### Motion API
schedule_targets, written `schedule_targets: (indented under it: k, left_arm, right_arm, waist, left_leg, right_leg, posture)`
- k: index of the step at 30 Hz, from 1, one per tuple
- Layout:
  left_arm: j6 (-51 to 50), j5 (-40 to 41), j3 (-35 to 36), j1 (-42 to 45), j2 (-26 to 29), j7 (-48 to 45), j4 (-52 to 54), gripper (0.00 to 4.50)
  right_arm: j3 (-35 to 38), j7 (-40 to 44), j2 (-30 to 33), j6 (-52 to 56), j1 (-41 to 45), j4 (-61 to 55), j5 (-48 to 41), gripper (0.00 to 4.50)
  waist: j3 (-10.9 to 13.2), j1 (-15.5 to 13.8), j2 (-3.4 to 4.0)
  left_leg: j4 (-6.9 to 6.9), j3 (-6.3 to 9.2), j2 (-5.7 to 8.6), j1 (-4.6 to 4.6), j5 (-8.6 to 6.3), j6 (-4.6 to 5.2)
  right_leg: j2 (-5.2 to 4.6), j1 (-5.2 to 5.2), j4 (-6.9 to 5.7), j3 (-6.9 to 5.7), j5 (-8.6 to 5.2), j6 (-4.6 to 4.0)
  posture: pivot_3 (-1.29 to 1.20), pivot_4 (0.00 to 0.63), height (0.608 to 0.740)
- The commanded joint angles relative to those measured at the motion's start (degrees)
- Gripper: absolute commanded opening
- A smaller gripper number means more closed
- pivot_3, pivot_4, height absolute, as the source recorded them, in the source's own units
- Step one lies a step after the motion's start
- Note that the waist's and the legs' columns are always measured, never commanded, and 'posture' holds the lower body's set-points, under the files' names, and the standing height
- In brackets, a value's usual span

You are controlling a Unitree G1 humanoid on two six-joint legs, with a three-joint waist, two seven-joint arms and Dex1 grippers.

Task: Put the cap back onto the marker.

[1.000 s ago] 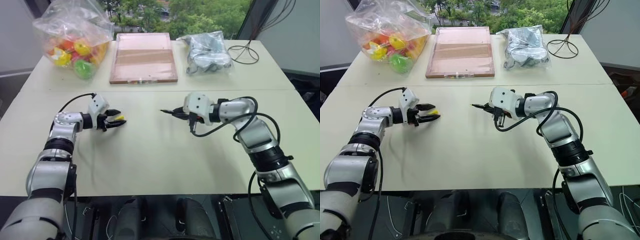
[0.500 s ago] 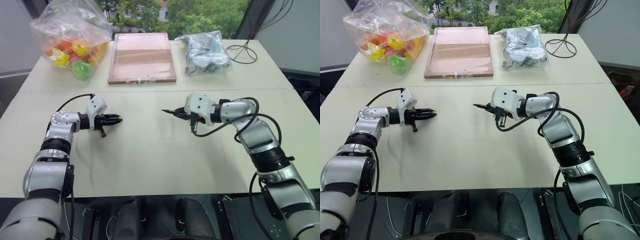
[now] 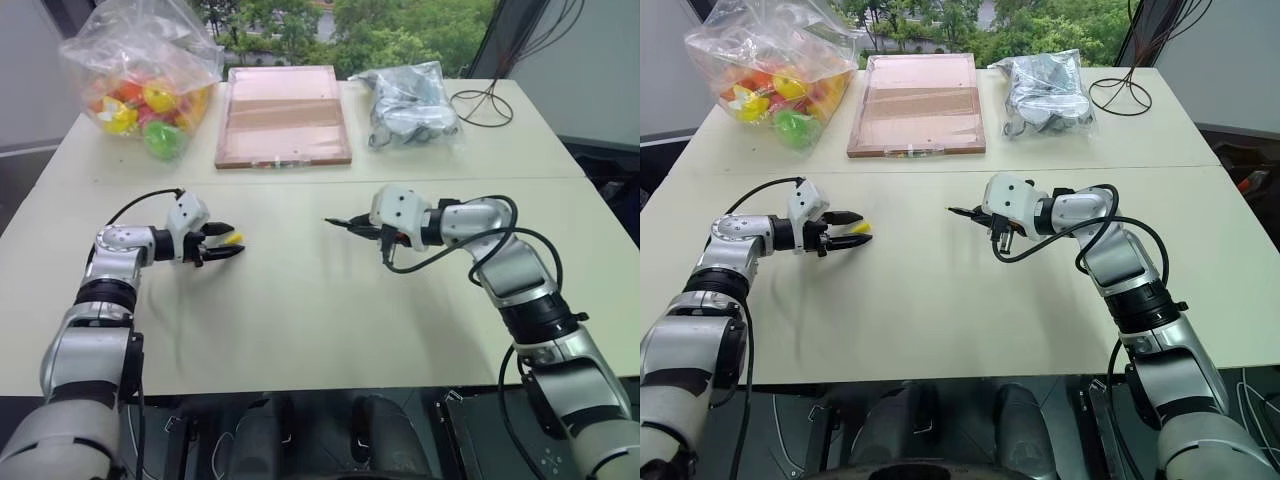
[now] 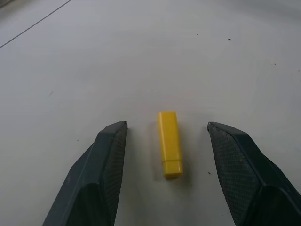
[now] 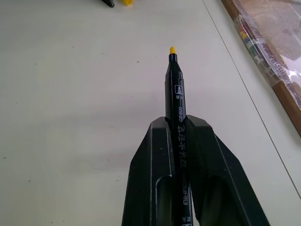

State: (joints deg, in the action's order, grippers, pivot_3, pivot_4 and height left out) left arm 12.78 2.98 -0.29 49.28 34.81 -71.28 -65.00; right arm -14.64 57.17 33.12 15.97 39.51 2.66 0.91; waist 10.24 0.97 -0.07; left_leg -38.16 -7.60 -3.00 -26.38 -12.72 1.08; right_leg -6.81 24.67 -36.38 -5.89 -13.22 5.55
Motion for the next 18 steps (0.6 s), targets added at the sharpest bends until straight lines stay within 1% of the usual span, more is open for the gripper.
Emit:
schedule_targets:
  k: [1, 8, 10, 11, 15, 16, 18]
  left_arm:
    - [-1.08, -0.62, 0.15, -1.46, 1.91, -0.91, 0.08, 2.81]
    - [-1.63, -0.76, -0.12, -2.55, 2.38, -2.08, 0.48, 2.81]
    - [-1.73, -0.70, -0.05, -2.78, 2.46, -2.37, 0.65, 2.31]
    - [-1.75, -0.69, 0.00, -2.85, 2.46, -2.42, 0.71, 1.97]
    - [-1.94, -0.66, 0.16, -3.10, 2.02, -2.67, 0.86, 0.09]
    - [-1.90, -0.73, 0.17, -3.13, 1.89, -2.69, 0.89, 0.01]
    - [-1.81, -0.92, 0.09, -3.18, 1.65, -2.55, 1.03, 0.01]
  right_arm:
    - [1.78, -0.43, 0.36, -0.69, 1.05, -0.53, -0.84, 0.00]
    - [1.72, -0.44, 0.33, -0.78, 0.98, -0.48, -0.85, 0.00]
    - [1.70, -0.42, 0.31, -0.88, 1.05, -0.29, -0.82, 0.00]
    - [1.70, -0.42, 0.30, -0.88, 1.07, -0.25, -0.83, 0.00]
    - [1.62, -0.40, 0.21, -0.99, 1.17, 0.03, -0.82, 0.00]
    - [1.62, -0.39, 0.20, -1.01, 1.20, 0.11, -0.82, 0.00]
    - [1.65, -0.39, 0.25, -1.12, 1.15, 0.21, -0.81, 0.00]
  waist:
    - [0.00, 0.01, 0.00]
    - [0.00, 0.09, 0.00]
    - [0.00, 0.11, 0.00]
    - [0.00, 0.12, 0.00]
    - [0.00, 0.05, 0.00]
    - [0.00, 0.03, 0.00]
    - [0.00, 0.02, 0.00]
  left_leg:
    - [0.00, 0.00, 0.00, 0.00, 0.00, 0.00]
    - [0.01, 0.00, 0.00, 0.01, -0.01, 0.01]
    - [0.01, 0.00, -0.01, 0.01, -0.01, 0.01]
    - [0.01, -0.01, -0.01, 0.01, -0.01, 0.01]
    - [0.01, -0.01, 0.00, 0.01, 0.00, 0.01]
    - [0.00, -0.01, 0.00, 0.01, -0.01, 0.01]
    - [0.00, -0.01, 0.00, 0.01, -0.01, 0.01]
  right_leg:
    - [0.00, 0.00, 0.00, 0.00, 0.00, 0.00]
    - [0.00, 0.00, 0.00, 0.00, 0.00, 0.00]
    - [0.00, 0.00, 0.00, 0.00, 0.00, 0.00]
    - [0.00, 0.00, 0.00, 0.01, 0.00, 0.00]
    - [0.00, 0.00, 0.00, 0.01, 0.00, 0.00]
    - [0.00, 0.00, 0.00, 0.01, 0.00, 0.00]
    - [0.00, 0.00, 0.00, 0.00, 0.00, 0.00]
  posture:
    - [0.00, 0.150, 0.740]
    - [0.00, 0.150, 0.740]
    - [0.00, 0.150, 0.740]
    - [0.00, 0.150, 0.740]
    - [0.00, 0.150, 0.740]
    - [0.00, 0.150, 0.740]
    - [0.00, 0.150, 0.740]
